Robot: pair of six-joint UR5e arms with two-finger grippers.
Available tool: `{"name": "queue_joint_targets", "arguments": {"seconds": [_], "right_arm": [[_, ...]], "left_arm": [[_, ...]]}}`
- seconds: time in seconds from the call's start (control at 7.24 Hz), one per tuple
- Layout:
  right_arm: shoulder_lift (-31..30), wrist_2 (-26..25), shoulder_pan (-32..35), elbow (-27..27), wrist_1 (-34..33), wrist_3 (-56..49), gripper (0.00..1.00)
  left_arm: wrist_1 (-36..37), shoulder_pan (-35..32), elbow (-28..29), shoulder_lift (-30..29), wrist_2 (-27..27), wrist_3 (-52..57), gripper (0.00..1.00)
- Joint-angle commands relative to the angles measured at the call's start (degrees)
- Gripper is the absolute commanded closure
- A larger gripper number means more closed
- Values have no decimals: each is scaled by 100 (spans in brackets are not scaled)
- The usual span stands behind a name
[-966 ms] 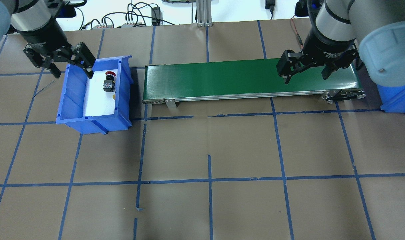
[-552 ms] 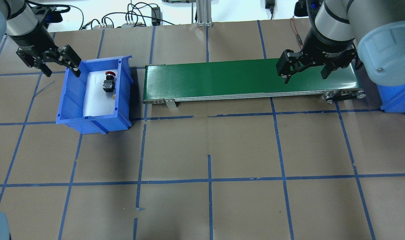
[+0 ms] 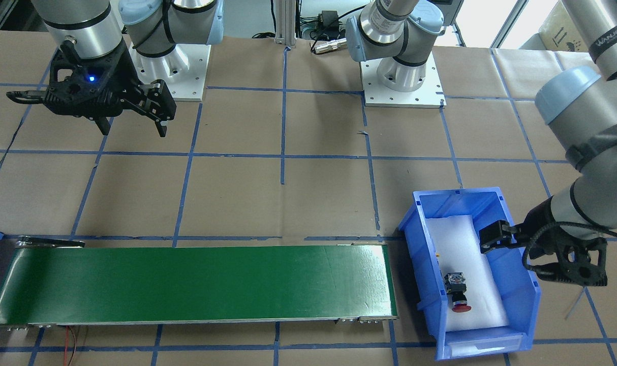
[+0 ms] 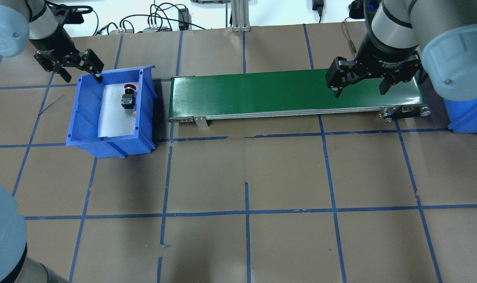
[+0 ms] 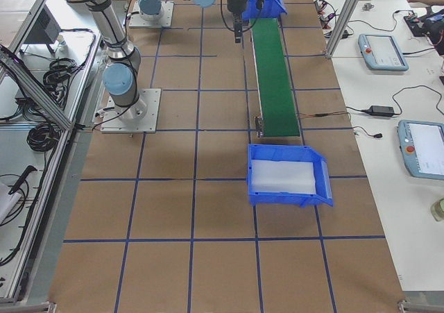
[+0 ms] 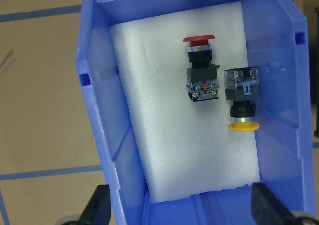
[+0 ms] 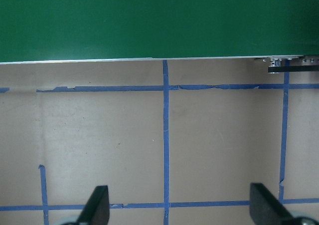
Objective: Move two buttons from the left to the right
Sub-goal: 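Lower the left gripper and grasp the red-capped button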
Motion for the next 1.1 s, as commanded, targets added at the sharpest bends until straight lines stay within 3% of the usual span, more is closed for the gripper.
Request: {"name": "queue_joint_targets", "arguments": {"seconds": [0.0, 0.28, 0.97], "right_arm": [[-4, 0, 0, 3, 16, 44, 0], [-30, 0, 0, 3, 7, 44, 0], [-30, 0, 9, 12, 7, 35, 0]], "left_arm": [[115, -97, 375, -504, -102, -9, 16], [247, -105, 289, -698, -137, -27, 29], [484, -140, 51, -980, -76, -166, 30]]}}
